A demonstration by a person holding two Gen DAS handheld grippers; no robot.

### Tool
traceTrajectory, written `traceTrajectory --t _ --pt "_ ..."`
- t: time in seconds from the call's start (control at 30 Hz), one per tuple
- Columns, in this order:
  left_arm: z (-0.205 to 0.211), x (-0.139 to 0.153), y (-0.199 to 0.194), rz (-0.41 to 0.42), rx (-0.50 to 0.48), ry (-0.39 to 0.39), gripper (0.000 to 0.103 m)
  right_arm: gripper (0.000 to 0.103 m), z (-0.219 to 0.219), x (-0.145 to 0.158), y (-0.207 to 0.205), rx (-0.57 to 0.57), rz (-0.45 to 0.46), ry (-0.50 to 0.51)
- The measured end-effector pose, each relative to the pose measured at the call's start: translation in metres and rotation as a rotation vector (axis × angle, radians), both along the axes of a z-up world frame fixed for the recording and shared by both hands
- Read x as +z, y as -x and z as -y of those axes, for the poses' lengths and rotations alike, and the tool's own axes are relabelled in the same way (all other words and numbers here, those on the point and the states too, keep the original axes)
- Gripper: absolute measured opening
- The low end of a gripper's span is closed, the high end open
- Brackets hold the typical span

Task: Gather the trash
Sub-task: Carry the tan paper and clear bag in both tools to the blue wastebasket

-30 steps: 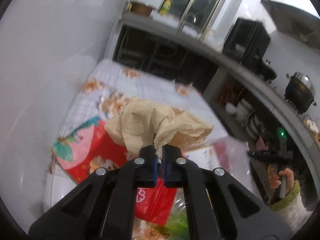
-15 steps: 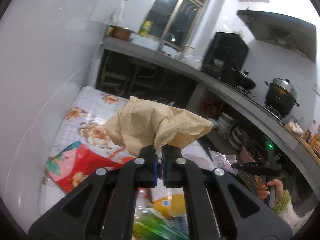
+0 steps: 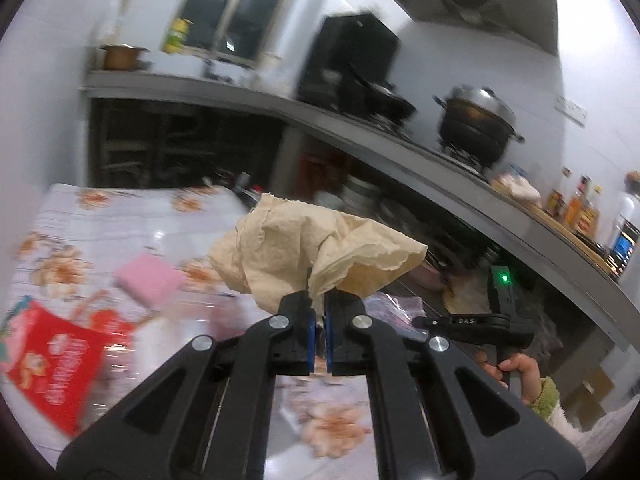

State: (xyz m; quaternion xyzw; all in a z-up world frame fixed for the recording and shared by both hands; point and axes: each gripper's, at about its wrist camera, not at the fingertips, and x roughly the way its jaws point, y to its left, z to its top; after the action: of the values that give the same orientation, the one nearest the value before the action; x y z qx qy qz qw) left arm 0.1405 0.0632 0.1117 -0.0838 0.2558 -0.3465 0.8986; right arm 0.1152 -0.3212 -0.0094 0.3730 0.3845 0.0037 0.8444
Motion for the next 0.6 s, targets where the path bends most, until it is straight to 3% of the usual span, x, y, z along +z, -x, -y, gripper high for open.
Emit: traceTrajectory --t 0.33,0.5,0.6 --pt "0.155 -0.028 -0.023 -0.173 -0.24 -0.049 0.002 0.008 0.081 -0.033 0.084 -0.243 -0.041 -0.04" --pt "0.25 -0.053 -0.033 -0.266 -0.337 -0.138 0.002 0.008 0.117 -0.061 0.123 -0.384 -0.09 -0.052" --pt "0.309 -0.076 -0.037 -0.344 -0.372 -0.234 0.002 0.008 0.136 -0.081 0.14 -0.45 -0.118 -0.082"
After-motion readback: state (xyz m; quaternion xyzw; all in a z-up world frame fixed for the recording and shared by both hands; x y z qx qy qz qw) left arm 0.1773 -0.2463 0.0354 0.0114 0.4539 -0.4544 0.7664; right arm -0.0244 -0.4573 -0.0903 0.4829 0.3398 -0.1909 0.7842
